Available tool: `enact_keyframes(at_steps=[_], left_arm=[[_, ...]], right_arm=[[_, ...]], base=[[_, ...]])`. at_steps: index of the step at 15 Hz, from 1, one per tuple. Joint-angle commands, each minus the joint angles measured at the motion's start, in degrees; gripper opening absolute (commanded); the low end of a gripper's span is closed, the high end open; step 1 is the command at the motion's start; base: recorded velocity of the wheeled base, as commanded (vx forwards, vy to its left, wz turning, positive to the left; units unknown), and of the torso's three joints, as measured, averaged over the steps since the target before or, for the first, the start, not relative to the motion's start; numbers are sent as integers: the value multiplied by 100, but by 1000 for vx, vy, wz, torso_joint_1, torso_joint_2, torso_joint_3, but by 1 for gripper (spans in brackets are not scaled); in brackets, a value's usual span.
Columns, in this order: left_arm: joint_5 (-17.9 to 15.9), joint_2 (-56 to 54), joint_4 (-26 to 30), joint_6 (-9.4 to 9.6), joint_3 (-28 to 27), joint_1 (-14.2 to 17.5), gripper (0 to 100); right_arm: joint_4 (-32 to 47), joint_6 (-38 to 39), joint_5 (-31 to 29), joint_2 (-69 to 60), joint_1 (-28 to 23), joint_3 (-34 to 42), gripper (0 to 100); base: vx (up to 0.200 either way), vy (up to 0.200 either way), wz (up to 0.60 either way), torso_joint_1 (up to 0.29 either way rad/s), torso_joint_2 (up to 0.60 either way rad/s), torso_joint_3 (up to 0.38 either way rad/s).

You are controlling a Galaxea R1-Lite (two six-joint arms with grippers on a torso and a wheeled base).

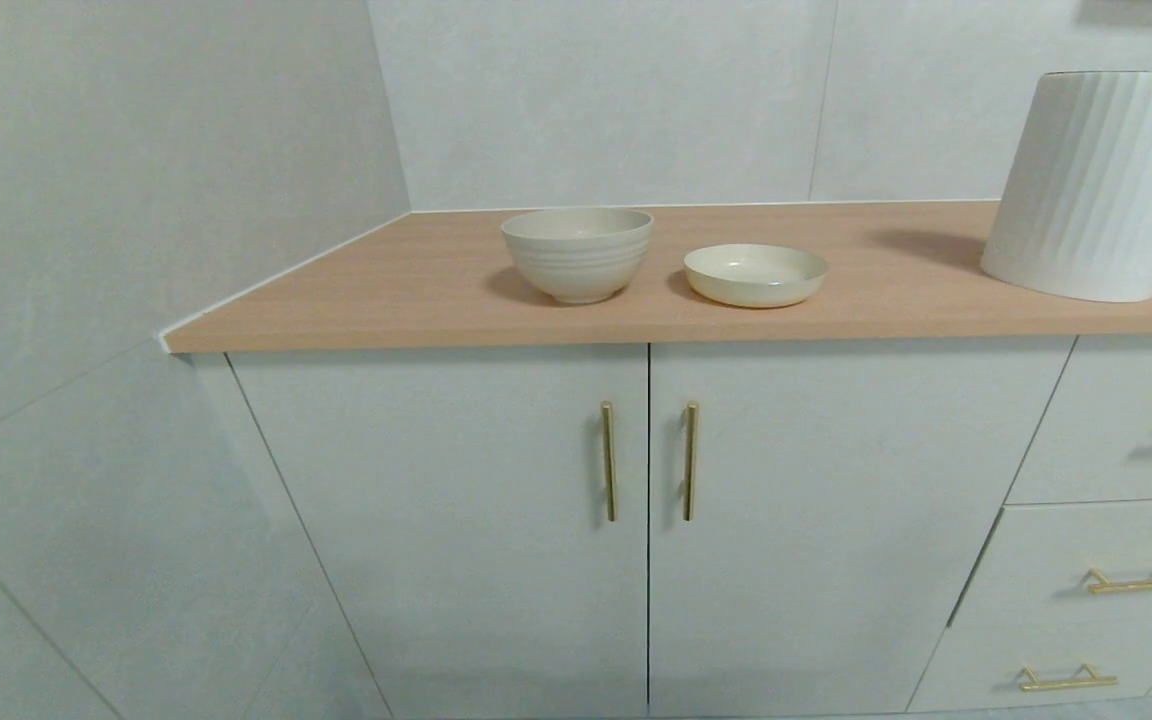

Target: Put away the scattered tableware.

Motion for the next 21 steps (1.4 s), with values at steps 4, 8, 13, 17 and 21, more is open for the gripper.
enact_keyframes(at_steps=[4, 8, 13, 17, 21], left_arm=[[7, 2, 0, -5, 0, 0, 100], [-2, 2, 0, 4, 0, 0, 100], [-2, 2, 0, 4, 0, 0, 100], [-2, 2, 0, 4, 0, 0, 100], [-2, 2, 0, 4, 0, 0, 100]], right_arm=[[190, 435, 1046, 1173, 440, -1305, 100], [128, 145, 1740, 3827, 1108, -2000, 100], [-856, 435, 1767, 6684, 2866, -3256, 100], [-1753, 1085, 1872, 8292, 3112, -3933, 100], [-1902, 1279, 1907, 9672, 3121, -5067, 100]], base=[[0, 0, 0, 0, 0, 0], [0, 0, 0, 0, 0, 0], [0, 0, 0, 0, 0, 0], [0, 0, 0, 0, 0, 0], [0, 0, 0, 0, 0, 0]])
